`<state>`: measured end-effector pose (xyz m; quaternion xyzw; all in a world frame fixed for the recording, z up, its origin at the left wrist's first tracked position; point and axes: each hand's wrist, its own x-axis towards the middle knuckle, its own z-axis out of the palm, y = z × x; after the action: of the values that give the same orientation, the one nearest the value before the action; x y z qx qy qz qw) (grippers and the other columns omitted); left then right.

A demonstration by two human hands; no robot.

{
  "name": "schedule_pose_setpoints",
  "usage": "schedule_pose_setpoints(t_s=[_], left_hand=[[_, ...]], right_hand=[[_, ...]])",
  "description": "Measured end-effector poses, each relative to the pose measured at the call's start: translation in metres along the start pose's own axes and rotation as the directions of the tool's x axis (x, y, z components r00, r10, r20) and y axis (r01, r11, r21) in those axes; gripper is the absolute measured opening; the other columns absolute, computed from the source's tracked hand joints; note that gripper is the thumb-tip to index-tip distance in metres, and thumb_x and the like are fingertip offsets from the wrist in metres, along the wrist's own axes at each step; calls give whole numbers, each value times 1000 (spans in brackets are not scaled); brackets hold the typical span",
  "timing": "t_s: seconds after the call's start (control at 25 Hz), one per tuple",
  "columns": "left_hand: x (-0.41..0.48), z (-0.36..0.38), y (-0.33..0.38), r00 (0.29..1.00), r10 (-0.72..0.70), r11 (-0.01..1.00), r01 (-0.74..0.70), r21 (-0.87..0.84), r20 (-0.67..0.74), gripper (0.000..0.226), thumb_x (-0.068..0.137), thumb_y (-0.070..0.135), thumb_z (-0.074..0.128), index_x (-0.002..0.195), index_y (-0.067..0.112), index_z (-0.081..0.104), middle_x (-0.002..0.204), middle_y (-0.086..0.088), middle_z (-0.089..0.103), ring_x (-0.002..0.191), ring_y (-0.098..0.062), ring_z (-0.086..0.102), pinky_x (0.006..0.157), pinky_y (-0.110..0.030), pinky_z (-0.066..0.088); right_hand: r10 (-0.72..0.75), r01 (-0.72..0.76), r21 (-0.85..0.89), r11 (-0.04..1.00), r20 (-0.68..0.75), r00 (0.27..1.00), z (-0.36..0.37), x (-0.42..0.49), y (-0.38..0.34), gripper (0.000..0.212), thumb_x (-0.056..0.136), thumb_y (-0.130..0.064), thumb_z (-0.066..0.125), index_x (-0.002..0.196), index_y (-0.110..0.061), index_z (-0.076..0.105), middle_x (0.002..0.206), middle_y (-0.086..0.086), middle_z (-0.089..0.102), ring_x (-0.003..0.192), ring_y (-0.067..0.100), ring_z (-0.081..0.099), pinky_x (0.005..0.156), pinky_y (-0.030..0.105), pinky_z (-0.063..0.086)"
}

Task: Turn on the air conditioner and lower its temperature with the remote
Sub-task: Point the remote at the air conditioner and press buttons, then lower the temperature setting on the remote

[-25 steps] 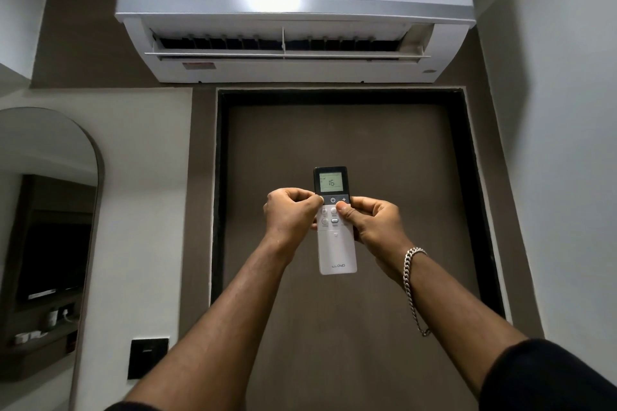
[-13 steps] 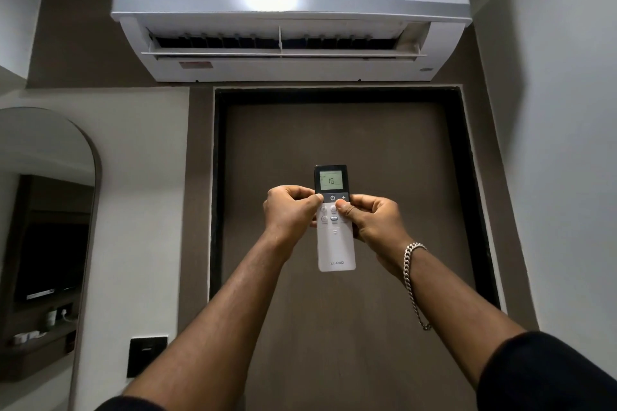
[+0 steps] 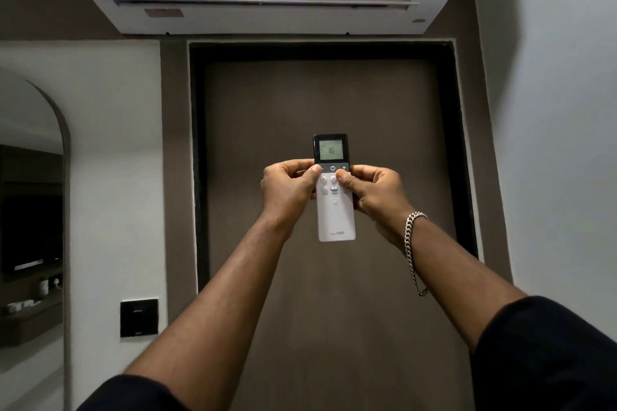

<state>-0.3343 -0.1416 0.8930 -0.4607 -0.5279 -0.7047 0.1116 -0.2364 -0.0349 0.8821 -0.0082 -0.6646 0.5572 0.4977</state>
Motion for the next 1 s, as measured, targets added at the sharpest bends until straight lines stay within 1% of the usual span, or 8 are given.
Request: schedule_pose_setpoints(t_s=[0.12,0.2,0.4,0.52,0.68,0.76,0.84,1.0], left_hand=[[-19,20,-30,995,-73,997,74,-7,62,25,87,11,65,109,-1,69,98,-16,74,84,-24,73,56,-19,57],[-36,41,-59,982,-146,989,145,16,120,26,87,11,65,109,-2,68,99,-18,74,82,-23,73,57,-20,57],[-98,110,-134,903,-347,936,351,30,253,24,87,7,63,108,-5,67,100,-20,73,81,-23,71,68,-34,61],[-161,156,-184,815,-457,885,458,87,357,24,89,10,62,110,-2,67,97,-11,73,78,-12,71,60,-20,57],[-269,230,-248,657,-591,778,616,118,468,22,89,8,63,107,-2,67,86,-3,71,64,1,70,58,-17,57],[-340,270,-279,548,-666,702,690,175,506,21,88,5,63,105,-5,68,82,-5,70,55,2,68,51,-12,51],[-419,304,-307,401,-716,620,741,257,571,20,88,2,62,105,-5,68,85,-8,72,57,0,69,51,-11,50],[-585,342,-356,38,-752,452,756,473,658,27,85,-2,61,111,-4,67,108,-18,73,85,-22,74,78,-29,61]], right_hand=[[78,-79,-24,997,-50,996,-24,-15,33,25,85,-14,69,104,1,68,103,18,74,97,32,71,90,50,56],[149,-154,-68,986,-78,986,-47,-32,60,21,86,-14,67,102,0,69,102,18,74,96,32,72,90,50,56],[302,-336,-163,928,-203,932,-115,-88,127,19,88,-14,65,101,-1,69,101,16,74,93,27,72,85,44,58],[410,-486,-199,851,-325,852,-171,-139,183,23,90,-21,63,102,-3,70,99,11,76,90,21,74,82,42,60],[536,-664,-104,741,-503,678,-255,-230,261,18,89,-22,64,99,-9,70,104,10,75,92,22,73,87,46,58],[574,-731,-15,682,-608,548,-300,-290,300,13,88,-18,65,95,-10,72,105,12,74,92,25,73,87,48,58],[603,-776,93,624,-688,403,-342,-363,335,15,88,-17,65,96,-7,72,106,15,74,93,29,72,87,51,57],[610,-802,321,504,-790,68,-394,-526,398,22,91,-14,60,102,2,69,105,23,72,93,36,71,87,48,57]])
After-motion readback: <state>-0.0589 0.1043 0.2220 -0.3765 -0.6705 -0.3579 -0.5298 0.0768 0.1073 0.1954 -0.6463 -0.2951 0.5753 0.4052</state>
